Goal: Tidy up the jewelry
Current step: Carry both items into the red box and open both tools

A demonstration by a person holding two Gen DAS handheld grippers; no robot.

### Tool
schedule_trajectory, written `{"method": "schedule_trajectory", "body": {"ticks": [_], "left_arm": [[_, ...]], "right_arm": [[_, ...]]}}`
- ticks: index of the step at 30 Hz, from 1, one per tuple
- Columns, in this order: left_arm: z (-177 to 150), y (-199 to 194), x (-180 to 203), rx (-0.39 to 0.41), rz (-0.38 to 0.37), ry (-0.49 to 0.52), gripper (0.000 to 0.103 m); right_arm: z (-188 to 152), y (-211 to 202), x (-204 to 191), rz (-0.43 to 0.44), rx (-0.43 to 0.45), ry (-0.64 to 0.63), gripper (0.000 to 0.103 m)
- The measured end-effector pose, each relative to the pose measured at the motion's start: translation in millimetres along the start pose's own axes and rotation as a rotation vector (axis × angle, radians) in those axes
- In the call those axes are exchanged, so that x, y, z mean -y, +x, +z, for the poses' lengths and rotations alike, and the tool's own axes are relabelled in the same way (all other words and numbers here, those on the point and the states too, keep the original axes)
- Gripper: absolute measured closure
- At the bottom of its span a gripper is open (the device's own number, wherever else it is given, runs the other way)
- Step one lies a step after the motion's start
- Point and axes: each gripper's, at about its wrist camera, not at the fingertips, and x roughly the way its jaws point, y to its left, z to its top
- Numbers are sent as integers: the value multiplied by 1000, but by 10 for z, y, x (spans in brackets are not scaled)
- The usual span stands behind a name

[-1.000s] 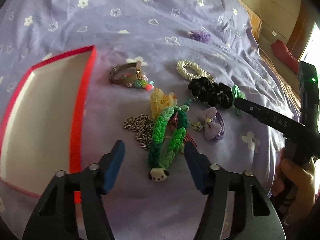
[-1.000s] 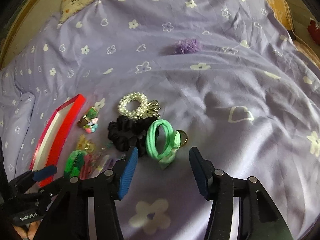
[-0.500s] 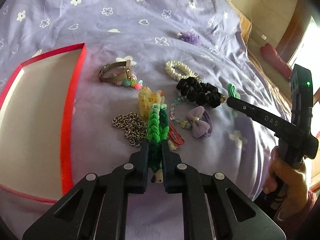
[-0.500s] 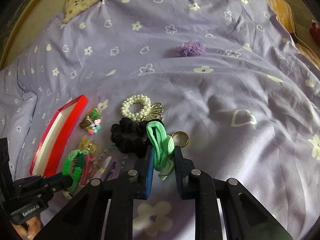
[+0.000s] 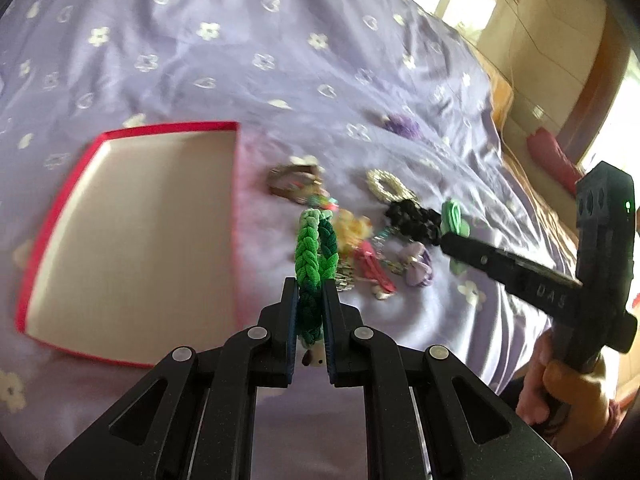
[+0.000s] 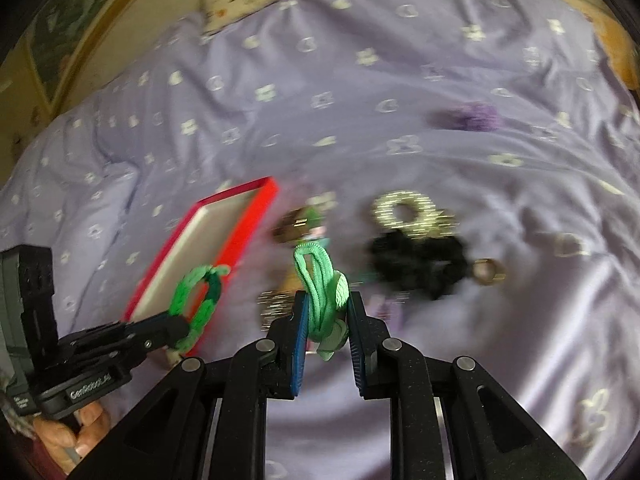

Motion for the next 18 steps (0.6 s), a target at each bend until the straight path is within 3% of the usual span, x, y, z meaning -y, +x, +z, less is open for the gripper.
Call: {"method": "schedule_trajectory", "body": {"ticks": [18], "left_arm": [[-85, -343, -1188, 54, 108, -196, 93]], "right_arm": [[-34, 773, -1292, 181, -138, -175, 84]]}}
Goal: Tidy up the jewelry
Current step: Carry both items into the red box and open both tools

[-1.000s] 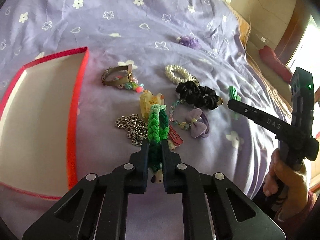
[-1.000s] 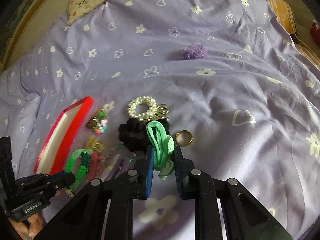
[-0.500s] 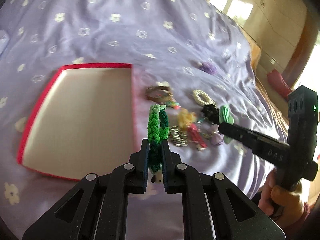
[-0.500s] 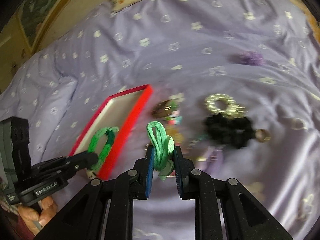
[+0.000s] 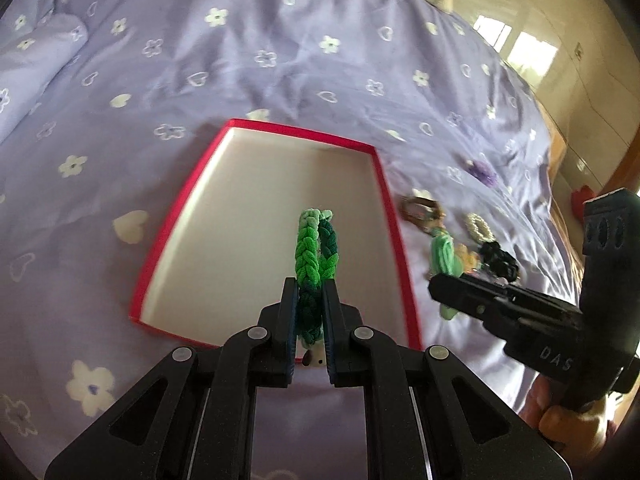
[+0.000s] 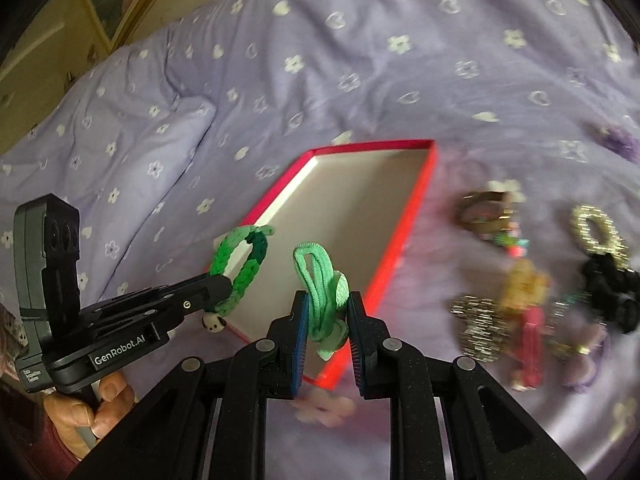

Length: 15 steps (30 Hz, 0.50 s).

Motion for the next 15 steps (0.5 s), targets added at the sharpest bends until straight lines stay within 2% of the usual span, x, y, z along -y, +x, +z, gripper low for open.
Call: {"method": "schedule_trajectory", "body": {"ticks": [6, 15], "left_arm": [[58, 155, -221, -37, 17, -32, 93], [9, 400, -452, -122, 37, -70, 93]], "right_arm": [[53, 369, -189, 17, -87, -47, 84], [73, 723, -326, -20, -222, -151, 84]]}}
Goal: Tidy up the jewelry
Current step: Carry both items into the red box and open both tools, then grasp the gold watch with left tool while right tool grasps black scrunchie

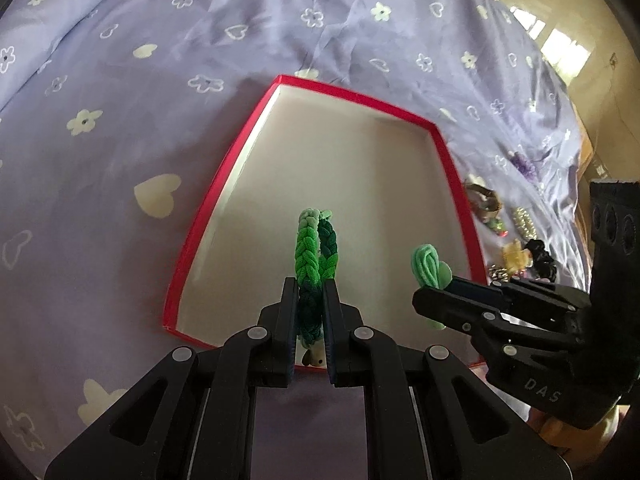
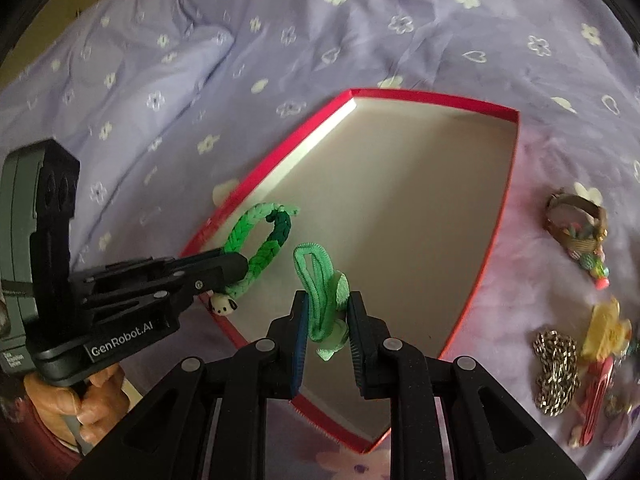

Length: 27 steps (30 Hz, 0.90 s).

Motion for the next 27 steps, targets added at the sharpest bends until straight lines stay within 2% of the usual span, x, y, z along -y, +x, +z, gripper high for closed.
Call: {"method": "schedule_trajectory", "body": {"ticks": [5, 9, 11, 16, 20, 22, 27], "left_arm": [[-8, 57, -50, -18, 11, -7, 93], [-13, 77, -90, -25, 22, -17, 91], [-11, 79, -96, -25, 28, -20, 84], [-6, 51, -83, -18, 48, -13, 78], [-2, -28, -63, 1, 67, -8, 69], [9, -66, -50, 9, 72, -6, 67], [27, -182, 16, 29, 79, 3, 66]], "right_arm": [[0, 137, -33, -12, -60, -38, 80], [4, 143, -37, -16, -60, -46, 79], [7, 142, -24, -9, -58, -40, 76], [19, 140, -67, -3, -53, -47, 66], [17, 90, -45, 8, -34, -28, 65], [11, 47, -23, 13, -22, -17, 61], [-61, -215, 46, 32, 44, 17, 61]]}}
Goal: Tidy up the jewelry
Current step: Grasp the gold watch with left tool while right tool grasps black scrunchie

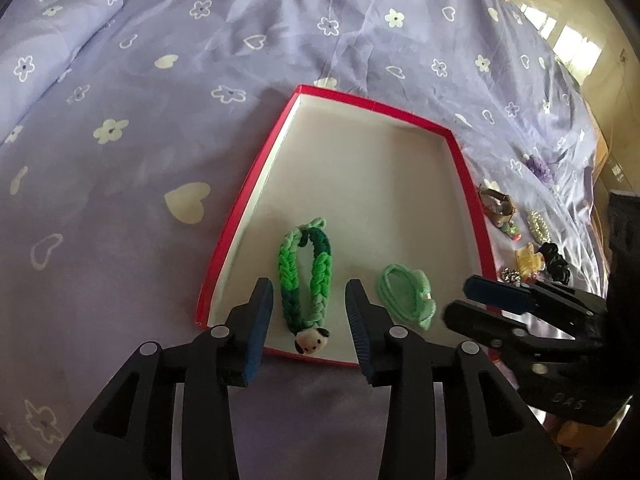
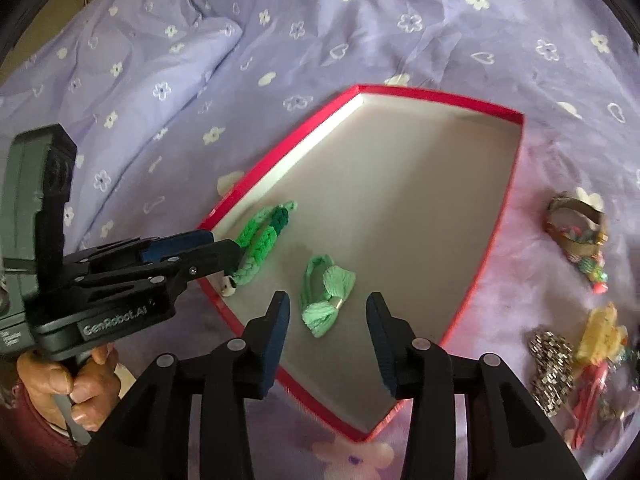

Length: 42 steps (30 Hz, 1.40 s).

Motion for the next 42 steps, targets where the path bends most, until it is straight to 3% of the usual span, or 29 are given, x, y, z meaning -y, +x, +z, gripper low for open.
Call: {"method": "schedule_trajectory", "body": {"ticks": [4, 25, 33, 42], "left_arm": [[24, -92, 118, 19, -7, 16, 62], [25, -188, 1069, 33, -93, 161, 62], [81, -116, 1420, 32, -121, 210, 62], [192, 90, 1857, 22, -146, 292, 62]], "right_arm": [[-92, -284, 122, -8, 64, 46, 55], [-672, -1293, 1184, -155, 223, 289, 53], [-842, -1511, 1612, -221, 265, 373, 53], [-870, -1450, 1971, -281, 256, 427, 53]]}}
